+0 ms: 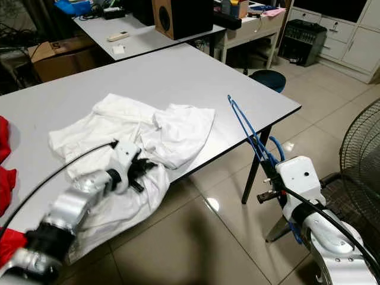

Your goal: Hang hanger

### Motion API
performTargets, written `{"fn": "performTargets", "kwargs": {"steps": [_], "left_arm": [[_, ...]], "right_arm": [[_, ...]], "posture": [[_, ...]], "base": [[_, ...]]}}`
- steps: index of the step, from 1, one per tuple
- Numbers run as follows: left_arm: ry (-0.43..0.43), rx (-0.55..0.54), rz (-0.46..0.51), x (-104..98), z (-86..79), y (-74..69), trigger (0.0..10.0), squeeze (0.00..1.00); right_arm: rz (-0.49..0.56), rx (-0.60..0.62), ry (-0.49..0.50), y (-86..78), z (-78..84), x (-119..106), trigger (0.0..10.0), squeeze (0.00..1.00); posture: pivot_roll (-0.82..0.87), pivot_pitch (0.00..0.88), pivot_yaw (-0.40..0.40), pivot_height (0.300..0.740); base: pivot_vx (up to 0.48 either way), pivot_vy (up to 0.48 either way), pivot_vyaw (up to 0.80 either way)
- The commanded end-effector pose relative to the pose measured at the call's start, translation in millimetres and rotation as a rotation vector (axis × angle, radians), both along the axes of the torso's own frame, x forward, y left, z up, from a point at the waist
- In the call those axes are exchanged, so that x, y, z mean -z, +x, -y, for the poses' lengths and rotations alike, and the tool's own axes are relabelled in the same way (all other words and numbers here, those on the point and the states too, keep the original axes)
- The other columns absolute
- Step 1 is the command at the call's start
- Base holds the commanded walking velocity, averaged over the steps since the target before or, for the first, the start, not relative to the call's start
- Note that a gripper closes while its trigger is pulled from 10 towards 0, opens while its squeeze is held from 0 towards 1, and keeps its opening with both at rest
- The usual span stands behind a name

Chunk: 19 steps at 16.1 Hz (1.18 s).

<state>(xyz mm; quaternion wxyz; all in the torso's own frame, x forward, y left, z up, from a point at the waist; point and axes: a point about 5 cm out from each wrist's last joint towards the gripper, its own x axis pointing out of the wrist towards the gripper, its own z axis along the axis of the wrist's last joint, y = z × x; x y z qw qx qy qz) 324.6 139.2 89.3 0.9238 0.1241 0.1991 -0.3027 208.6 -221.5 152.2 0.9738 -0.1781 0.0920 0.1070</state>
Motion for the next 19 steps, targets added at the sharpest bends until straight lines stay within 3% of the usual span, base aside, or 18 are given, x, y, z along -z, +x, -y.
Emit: {"fn": "performTargets", "kwargs": {"steps": [1, 2, 4, 5, 6, 8, 10, 11, 12, 13, 16, 19], "left_arm": [[0.044, 0.004, 0.084, -22.2, -16.0, 16.4, 0.0, 0.0], [0.071, 0.025, 0.165, -44.2, -26.0, 31.3, 0.0, 0.0], [0.138, 0.123, 0.278, -79.5, -35.6, 47.7, 0.0, 0.0], [0.17, 0.218, 0.326, -103.6, -37.3, 53.5, 0.0, 0.0], [0.18, 0.28, 0.327, -111.3, -36.7, 54.5, 0.0, 0.0], [0.215, 0.328, 0.304, -107.4, -37.1, 54.7, 0.0, 0.0], [0.275, 0.332, 0.209, -78.2, -37.7, 50.5, 0.0, 0.0], [0.304, 0.273, 0.14, -61.7, -41.3, 49.6, 10.0, 0.0], [0.259, 0.23, 0.102, -55.2, -42.7, 48.2, 10.0, 0.0], [0.183, 0.157, 0.058, -48.2, -45.3, 46.9, 10.0, 1.0], [-0.126, 0.018, -0.025, -57.3, -47.1, 46.7, 10.0, 1.0], [-0.272, 0.023, -0.055, -68.2, -39.4, 40.0, 10.0, 1.0]], "right_arm": [[0.027, -0.013, 0.009, 0.6, -5.0, -4.8, 10.0, 0.0], [0.029, -0.018, 0.013, 2.1, -6.3, -4.7, 10.0, 0.0], [0.032, -0.024, 0.016, 4.3, -8.2, -4.6, 10.0, 0.0], [0.035, -0.025, 0.018, 5.4, -9.2, -4.5, 10.0, 0.0], [0.037, -0.022, 0.021, 5.7, -9.8, -4.4, 10.0, 0.0], [0.039, -0.018, 0.027, 5.5, -10.9, -3.9, 10.0, 0.0], [0.032, -0.022, 0.036, 4.2, -14.6, -1.5, 10.0, 0.0], [0.028, -0.026, 0.039, 4.1, -16.5, -0.4, 10.0, 0.0], [0.026, -0.03, 0.04, 4.3, -17.4, -0.2, 10.0, 0.0], [0.024, -0.035, 0.041, 4.3, -18.3, -0.1, 10.0, 0.0], [0.02, -0.038, 0.04, 4.4, -17.8, 0.0, 10.0, 0.0], [0.017, -0.044, 0.038, 3.9, -18.8, 0.4, 10.0, 0.0]], "posture": [[-0.2, 0.0, 0.072, 0.74], [-0.19, 0.0, 0.069, 0.74], [-0.19, 0.0, 0.069, 0.74], [-0.19, 0.0, 0.072, 0.74], [-0.19, 0.0, 0.077, 0.74], [-0.19, 0.0, 0.08, 0.74], [-0.19, 0.0, 0.081, 0.74], [-0.19, 0.0, 0.08, 0.74], [-0.19, 0.0, 0.08, 0.74], [-0.19, 0.0, 0.078, 0.74], [-0.18, 0.0, 0.07, 0.74], [-0.18, 0.0, 0.069, 0.74]], "base": [[0.0, 0.0, 0.0], [0.0, 0.0, 0.0], [0.0, 0.0, 0.0], [0.0, 0.0, 0.0], [0.0, 0.0, 0.0], [0.0, 0.0, 0.0], [0.0, 0.0, 0.0], [0.0, 0.0, 0.0], [0.0, 0.0, 0.0], [0.0, 0.0, 0.0], [0.0, 0.0, 0.0], [0.0, 0.0, 0.0]]}}
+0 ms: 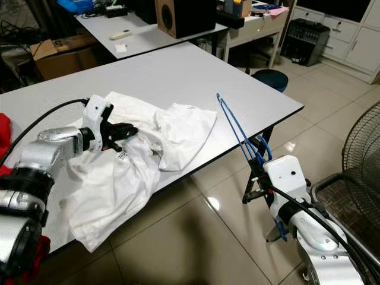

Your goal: Hang hanger

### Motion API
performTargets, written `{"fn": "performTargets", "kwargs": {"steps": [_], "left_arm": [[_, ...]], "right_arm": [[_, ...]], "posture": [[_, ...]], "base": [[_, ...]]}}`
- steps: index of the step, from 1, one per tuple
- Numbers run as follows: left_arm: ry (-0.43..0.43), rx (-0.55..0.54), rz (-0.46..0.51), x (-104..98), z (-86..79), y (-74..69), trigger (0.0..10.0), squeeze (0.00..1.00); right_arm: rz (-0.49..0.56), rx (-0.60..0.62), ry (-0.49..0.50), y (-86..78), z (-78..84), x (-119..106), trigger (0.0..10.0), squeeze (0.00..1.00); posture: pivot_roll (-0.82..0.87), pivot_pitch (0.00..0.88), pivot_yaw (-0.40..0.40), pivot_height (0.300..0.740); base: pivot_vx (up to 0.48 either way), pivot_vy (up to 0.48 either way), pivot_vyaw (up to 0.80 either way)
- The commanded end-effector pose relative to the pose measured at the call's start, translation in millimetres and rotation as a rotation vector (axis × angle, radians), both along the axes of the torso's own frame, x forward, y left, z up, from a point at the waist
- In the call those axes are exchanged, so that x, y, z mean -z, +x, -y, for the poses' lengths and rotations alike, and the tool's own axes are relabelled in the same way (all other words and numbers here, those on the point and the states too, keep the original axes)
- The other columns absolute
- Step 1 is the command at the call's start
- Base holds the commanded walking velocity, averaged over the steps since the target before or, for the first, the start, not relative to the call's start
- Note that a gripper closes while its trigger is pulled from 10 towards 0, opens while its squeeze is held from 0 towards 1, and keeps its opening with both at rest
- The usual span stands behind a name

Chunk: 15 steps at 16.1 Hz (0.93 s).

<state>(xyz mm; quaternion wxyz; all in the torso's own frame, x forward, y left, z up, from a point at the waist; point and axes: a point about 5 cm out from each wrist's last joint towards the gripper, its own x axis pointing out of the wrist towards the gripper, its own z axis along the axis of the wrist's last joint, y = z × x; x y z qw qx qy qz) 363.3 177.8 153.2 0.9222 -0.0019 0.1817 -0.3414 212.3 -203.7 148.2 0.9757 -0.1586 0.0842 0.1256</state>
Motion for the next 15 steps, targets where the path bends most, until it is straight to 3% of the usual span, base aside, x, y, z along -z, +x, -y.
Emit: {"fn": "performTargets", "kwargs": {"steps": [1, 2, 3, 5, 7, 9, 11, 12, 14, 15], "left_arm": [[-0.04, 0.002, -0.001, -7.8, 0.7, -2.2, 10.0, 1.0], [0.012, 0.048, 0.025, -7.8, 1.3, -14.4, 10.0, 1.0], [0.012, 0.048, 0.025, -7.8, 1.3, -14.4, 10.0, 1.0], [0.036, 0.178, 0.029, -9.2, 8.2, -39.2, 10.0, 1.0], [0.114, 0.222, -0.009, -0.6, 14.6, -53.8, 10.0, 1.0], [0.159, 0.158, -0.046, 5.6, 22.4, -61.6, 10.0, 1.0], [0.2, 0.009, -0.044, 13.4, 29.5, -60.0, 10.0, 1.0], [0.204, -0.028, -0.033, 16.1, 33.3, -59.6, 10.0, 0.44], [0.213, -0.06, -0.008, 17.1, 39.1, -59.8, 10.0, 0.0], [0.215, -0.089, -0.009, 17.4, 45.9, -61.0, 10.0, 0.0]], "right_arm": [[0.012, -0.01, -0.005, -0.1, -1.4, -3.5, 10.0, 0.0], [0.008, -0.013, -0.009, -0.7, -1.5, -2.6, 10.0, 0.0], [0.008, -0.013, -0.009, -0.7, -1.5, -2.6, 10.0, 0.0], [0.003, -0.014, -0.011, -2.1, -1.3, -1.2, 10.0, 0.0], [0.0, -0.015, -0.011, -2.7, -1.8, 0.1, 10.0, 0.0], [0.002, -0.018, -0.01, -2.3, -2.9, 0.2, 10.0, 0.0], [0.003, -0.02, -0.01, -2.5, -3.2, 0.4, 10.0, 0.0], [0.003, -0.02, -0.01, -2.8, -3.6, 0.5, 10.0, 0.0], [0.003, -0.023, -0.011, -2.9, -4.0, 0.4, 10.0, 0.0], [0.003, -0.026, -0.011, -3.1, -4.4, 0.1, 10.0, 0.0]], "posture": [[-0.18, 0.0, 0.069, 0.74], [-0.18, 0.0, 0.07, 0.74], [-0.18, 0.0, 0.07, 0.74], [-0.17, 0.0, 0.073, 0.74], [-0.16, 0.0, 0.075, 0.74], [-0.16, 0.0, 0.077, 0.74], [-0.16, 0.0, 0.076, 0.74], [-0.17, 0.0, 0.076, 0.74], [-0.17, 0.0, 0.076, 0.74], [-0.17, 0.0, 0.076, 0.74]], "base": [[0.0, 0.0, 0.0], [0.0, 0.0, 0.0], [0.0, 0.0, 0.0], [0.0, 0.0, 0.0], [0.0, 0.0, 0.0], [0.0, 0.0, 0.0], [0.0, 0.0, 0.0], [0.0, 0.0, 0.0], [0.0, 0.0, 0.0], [0.0, 0.0, 0.0]]}}
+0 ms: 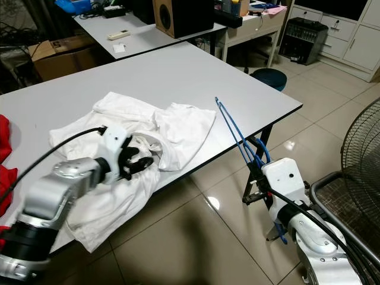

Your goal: Hang hanger

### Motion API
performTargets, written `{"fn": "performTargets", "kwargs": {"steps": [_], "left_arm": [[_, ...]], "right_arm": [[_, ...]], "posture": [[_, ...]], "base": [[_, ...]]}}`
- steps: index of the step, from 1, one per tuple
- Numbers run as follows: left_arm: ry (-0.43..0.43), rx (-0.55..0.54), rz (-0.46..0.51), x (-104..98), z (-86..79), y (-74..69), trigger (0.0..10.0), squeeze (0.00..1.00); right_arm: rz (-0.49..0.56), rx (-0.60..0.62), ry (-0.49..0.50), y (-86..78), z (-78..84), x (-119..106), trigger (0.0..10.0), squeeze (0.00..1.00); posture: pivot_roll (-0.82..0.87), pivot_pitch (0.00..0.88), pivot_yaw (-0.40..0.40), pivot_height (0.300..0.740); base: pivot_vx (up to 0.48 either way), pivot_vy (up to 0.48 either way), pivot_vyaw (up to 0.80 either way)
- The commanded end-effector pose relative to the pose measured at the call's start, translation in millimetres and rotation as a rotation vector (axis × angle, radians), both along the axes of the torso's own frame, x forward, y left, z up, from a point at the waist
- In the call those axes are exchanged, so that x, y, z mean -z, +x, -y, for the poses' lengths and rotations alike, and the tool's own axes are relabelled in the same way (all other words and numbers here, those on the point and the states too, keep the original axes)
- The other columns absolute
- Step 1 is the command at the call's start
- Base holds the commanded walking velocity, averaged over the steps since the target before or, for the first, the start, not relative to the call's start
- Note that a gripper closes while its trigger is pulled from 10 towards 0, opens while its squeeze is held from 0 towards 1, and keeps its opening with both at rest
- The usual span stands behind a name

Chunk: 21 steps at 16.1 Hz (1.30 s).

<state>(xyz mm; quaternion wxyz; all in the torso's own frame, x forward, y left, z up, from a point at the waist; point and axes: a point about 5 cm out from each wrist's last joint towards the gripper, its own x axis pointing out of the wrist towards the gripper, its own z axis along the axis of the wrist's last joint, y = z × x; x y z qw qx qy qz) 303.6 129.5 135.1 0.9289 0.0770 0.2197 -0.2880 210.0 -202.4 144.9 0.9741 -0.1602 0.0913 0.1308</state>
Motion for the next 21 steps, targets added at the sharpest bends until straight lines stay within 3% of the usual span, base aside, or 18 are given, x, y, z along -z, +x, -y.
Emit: {"fn": "performTargets", "kwargs": {"steps": [1, 7, 8, 11, 12, 13, 14, 15, 16, 17, 19, 21], "left_arm": [[0.035, -0.046, 0.012, -0.2, -1.8, 0.2, 10.0, 0.0], [0.093, -0.207, 0.012, 15.7, -2.6, 11.4, 10.0, 0.0], [0.036, -0.208, 0.004, 16.5, 3.0, 13.8, 9.5, 0.0], [-0.041, -0.214, -0.021, 19.8, 13.4, 18.8, 10.0, 0.0], [-0.029, -0.238, -0.027, 23.0, 12.8, 21.0, 8.6, 0.0], [-0.017, -0.253, -0.026, 25.1, 12.2, 22.5, 8.6, 0.0], [0.003, -0.275, -0.023, 28.3, 11.2, 24.8, 5.3, 0.0], [0.007, -0.281, -0.026, 29.1, 10.9, 25.2, 4.3, 0.0], [0.028, -0.297, -0.021, 30.5, 9.0, 27.2, 1.2, 0.0], [0.051, -0.309, -0.015, 31.7, 7.1, 28.9, 0.0, 0.0], [0.089, -0.343, 0.013, 33.2, 2.5, 32.7, 0.0, 0.0], [0.074, -0.335, 0.016, 33.3, 4.1, 33.8, 0.0, 0.0]], "right_arm": [[0.018, -0.018, -0.007, -0.8, -3.3, -3.2, 10.0, 0.0], [0.024, -0.02, -0.007, 1.3, -3.8, -4.2, 10.0, 0.0], [0.025, -0.02, -0.006, 1.7, -3.9, -4.3, 10.0, 0.0], [0.027, -0.016, -0.008, 2.6, -3.4, -4.9, 10.0, 0.0], [0.028, -0.014, -0.008, 2.5, -3.1, -5.1, 10.0, 0.0], [0.028, -0.014, -0.008, 2.4, -2.8, -5.3, 10.0, 0.0], [0.029, -0.011, -0.008, 2.5, -2.0, -5.5, 10.0, 0.0], [0.029, -0.01, -0.008, 2.5, -1.9, -5.5, 10.0, 0.0], [0.029, -0.009, -0.009, 2.6, -1.7, -5.6, 10.0, 0.0], [0.03, -0.009, -0.009, 2.8, -1.8, -5.7, 10.0, 0.0], [0.032, -0.008, -0.01, 2.9, -1.6, -6.3, 10.0, 0.0], [0.033, -0.005, -0.012, 2.8, -0.4, -6.5, 10.0, 0.0]], "posture": [[-0.17, 0.0, 0.076, 0.74], [-0.17, 0.0, 0.074, 0.74], [-0.17, 0.0, 0.075, 0.74], [-0.18, 0.0, 0.078, 0.74], [-0.18, 0.0, 0.078, 0.74], [-0.18, 0.0, 0.078, 0.74], [-0.18, 0.0, 0.078, 0.74], [-0.18, 0.0, 0.078, 0.74], [-0.18, 0.0, 0.078, 0.74], [-0.18, 0.0, 0.078, 0.74], [-0.18, 0.0, 0.079, 0.74], [-0.19, 0.0, 0.079, 0.74]], "base": [[0.0, 0.0, 0.0], [0.0, 0.0, 0.0], [0.0, 0.0, 0.0], [0.0, 0.0, 0.0], [0.0, 0.0, 0.0], [0.0, 0.0, 0.0], [0.0, 0.0, 0.0], [0.0, 0.0, 0.0], [0.0, 0.0, 0.0], [0.0, 0.0, 0.0], [0.0, 0.0, 0.0], [0.0, 0.0, 0.0]]}}
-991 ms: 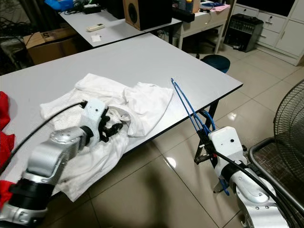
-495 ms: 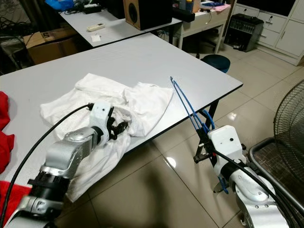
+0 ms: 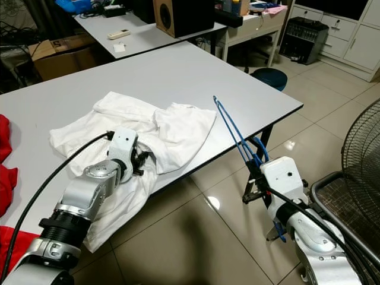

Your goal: Hang hanger

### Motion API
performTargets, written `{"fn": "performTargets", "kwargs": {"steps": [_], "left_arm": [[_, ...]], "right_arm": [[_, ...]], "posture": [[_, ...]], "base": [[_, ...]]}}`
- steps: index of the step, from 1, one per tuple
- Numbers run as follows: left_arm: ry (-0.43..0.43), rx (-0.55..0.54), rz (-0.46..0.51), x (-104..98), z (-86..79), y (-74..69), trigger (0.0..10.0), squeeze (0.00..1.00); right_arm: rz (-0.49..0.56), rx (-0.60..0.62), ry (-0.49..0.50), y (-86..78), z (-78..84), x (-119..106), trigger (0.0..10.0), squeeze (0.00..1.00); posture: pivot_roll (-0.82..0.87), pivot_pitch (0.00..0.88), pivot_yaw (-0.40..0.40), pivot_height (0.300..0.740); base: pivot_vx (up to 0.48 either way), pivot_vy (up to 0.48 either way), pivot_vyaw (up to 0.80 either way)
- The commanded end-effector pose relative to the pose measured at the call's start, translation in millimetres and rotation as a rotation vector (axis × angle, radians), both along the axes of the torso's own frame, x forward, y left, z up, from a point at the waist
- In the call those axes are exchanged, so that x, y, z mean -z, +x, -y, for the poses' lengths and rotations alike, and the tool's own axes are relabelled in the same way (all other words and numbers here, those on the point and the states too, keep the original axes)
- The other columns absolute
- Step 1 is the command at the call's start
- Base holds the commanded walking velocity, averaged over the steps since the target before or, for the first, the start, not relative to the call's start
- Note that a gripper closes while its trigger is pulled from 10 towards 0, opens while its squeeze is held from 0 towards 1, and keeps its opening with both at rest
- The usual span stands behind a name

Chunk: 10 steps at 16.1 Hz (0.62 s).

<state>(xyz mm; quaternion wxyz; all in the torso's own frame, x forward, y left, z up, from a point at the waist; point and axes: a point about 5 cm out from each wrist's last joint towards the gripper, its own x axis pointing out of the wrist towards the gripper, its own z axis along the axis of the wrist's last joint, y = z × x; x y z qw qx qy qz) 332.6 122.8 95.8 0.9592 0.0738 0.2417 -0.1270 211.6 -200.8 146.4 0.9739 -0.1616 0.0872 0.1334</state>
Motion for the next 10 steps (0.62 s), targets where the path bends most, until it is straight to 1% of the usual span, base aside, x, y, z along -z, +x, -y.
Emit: {"fn": "performTargets", "kwargs": {"steps": [1, 2, 3, 5, 6, 7, 8, 9, 10], "left_arm": [[0.0, -0.009, 0.023, -6.1, -2.1, 5.1, 0.0, 0.0], [-0.005, 0.01, 0.035, -7.3, -0.3, 5.3, 0.0, 0.0], [-0.009, 0.053, 0.062, -10.6, 2.5, 5.1, 0.0, 0.0], [0.004, 0.205, 0.091, -18.0, 4.6, 0.4, 0.0, 0.0], [0.009, 0.238, 0.094, -19.7, 3.9, -0.6, 0.0, 0.0], [0.027, 0.329, 0.095, -26.3, -4.0, -3.2, 0.0, 0.0], [0.038, 0.367, 0.099, -29.5, -8.9, -3.7, 0.0, 0.0], [0.094, 0.465, 0.105, -40.3, -29.4, -3.4, 0.0, 0.0], [0.107, 0.484, 0.11, -42.9, -33.3, -3.3, 0.0, 0.0]], "right_arm": [[0.026, 0.002, -0.011, 1.2, 1.4, -5.2, 10.0, 0.0], [0.026, 0.003, -0.013, 1.1, 1.7, -5.2, 10.0, 0.0], [0.026, 0.003, -0.014, 1.1, 1.8, -5.3, 10.0, 0.0], [0.026, 0.003, -0.014, 1.6, 2.0, -5.2, 10.0, 0.0], [0.026, 0.003, -0.014, 1.7, 2.1, -5.1, 10.0, 0.0], [0.026, 0.002, -0.012, 2.6, 1.7, -4.9, 10.0, 0.0], [0.026, 0.001, -0.011, 3.3, 1.3, -4.8, 10.0, 0.0], [0.027, -0.006, -0.007, 5.4, -0.5, -4.4, 10.0, 0.0], [0.028, -0.007, -0.006, 5.7, -0.9, -4.4, 10.0, 0.0]], "posture": [[-0.19, 0.0, 0.079, 0.74], [-0.19, 0.0, 0.079, 0.74], [-0.19, 0.0, 0.078, 0.74], [-0.18, 0.0, 0.074, 0.74], [-0.18, 0.0, 0.074, 0.74], [-0.18, 0.0, 0.071, 0.74], [-0.18, 0.0, 0.071, 0.74], [-0.16, 0.0, 0.063, 0.74], [-0.16, 0.0, 0.063, 0.74]], "base": [[0.0, 0.0, 0.0], [0.0, 0.0, 0.0], [0.0, 0.0, 0.0], [0.0, 0.0, 0.0], [0.0, 0.0, 0.0], [0.0, 0.0, 0.0], [0.0, 0.0, 0.0], [0.0, 0.0, 0.0], [0.0, 0.0, 0.0]]}}
